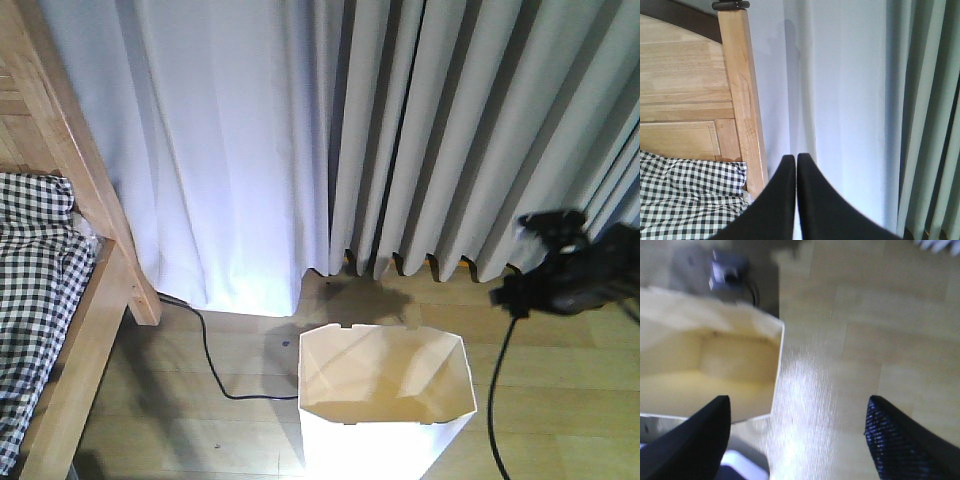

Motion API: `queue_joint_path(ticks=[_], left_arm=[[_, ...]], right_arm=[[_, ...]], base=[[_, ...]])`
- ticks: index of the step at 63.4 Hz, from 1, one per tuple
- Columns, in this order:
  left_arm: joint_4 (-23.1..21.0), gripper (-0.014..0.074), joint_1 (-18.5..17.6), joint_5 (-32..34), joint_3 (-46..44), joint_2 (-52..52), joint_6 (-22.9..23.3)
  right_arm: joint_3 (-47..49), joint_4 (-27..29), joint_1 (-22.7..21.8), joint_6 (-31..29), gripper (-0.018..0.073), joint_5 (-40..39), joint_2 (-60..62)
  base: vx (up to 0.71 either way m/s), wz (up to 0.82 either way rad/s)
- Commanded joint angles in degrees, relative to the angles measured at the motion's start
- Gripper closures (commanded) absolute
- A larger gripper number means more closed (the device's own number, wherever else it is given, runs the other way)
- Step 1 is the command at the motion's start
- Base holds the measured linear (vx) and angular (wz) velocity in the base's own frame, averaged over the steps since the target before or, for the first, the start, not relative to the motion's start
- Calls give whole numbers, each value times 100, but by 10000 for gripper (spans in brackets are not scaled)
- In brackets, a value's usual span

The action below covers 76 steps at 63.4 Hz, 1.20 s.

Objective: Move trash bin to bedside with robot

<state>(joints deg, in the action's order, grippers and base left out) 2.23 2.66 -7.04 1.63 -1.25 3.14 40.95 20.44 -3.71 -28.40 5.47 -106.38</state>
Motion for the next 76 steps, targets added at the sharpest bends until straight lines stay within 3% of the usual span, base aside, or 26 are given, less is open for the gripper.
queue_joint_path(ticks=[1,25,39,52,65,76], left_arm=[[-26,603,1,410,-119,-26,25],[-26,603,1,410,-119,-26,25],[-26,603,1,410,-119,-26,25],[-26,603,1,410,-119,-26,25],[-26,603,1,410,-119,-26,25],[-26,603,1,410,-119,-26,25]], right_arm=[[-188,-29,9,-51,20,163,1239],[-382,-27,9,31,20,1370,5775],[-870,-135,-2,36,20,1211,7703],[-1434,16,-2,394,20,1456,8714],[-1595,952,-2,505,20,1895,9045],[-1595,986,-2,505,20,1825,9045]], base=[[0,0],[0,0],[0,0],[0,0],[0,0],[0,0]])
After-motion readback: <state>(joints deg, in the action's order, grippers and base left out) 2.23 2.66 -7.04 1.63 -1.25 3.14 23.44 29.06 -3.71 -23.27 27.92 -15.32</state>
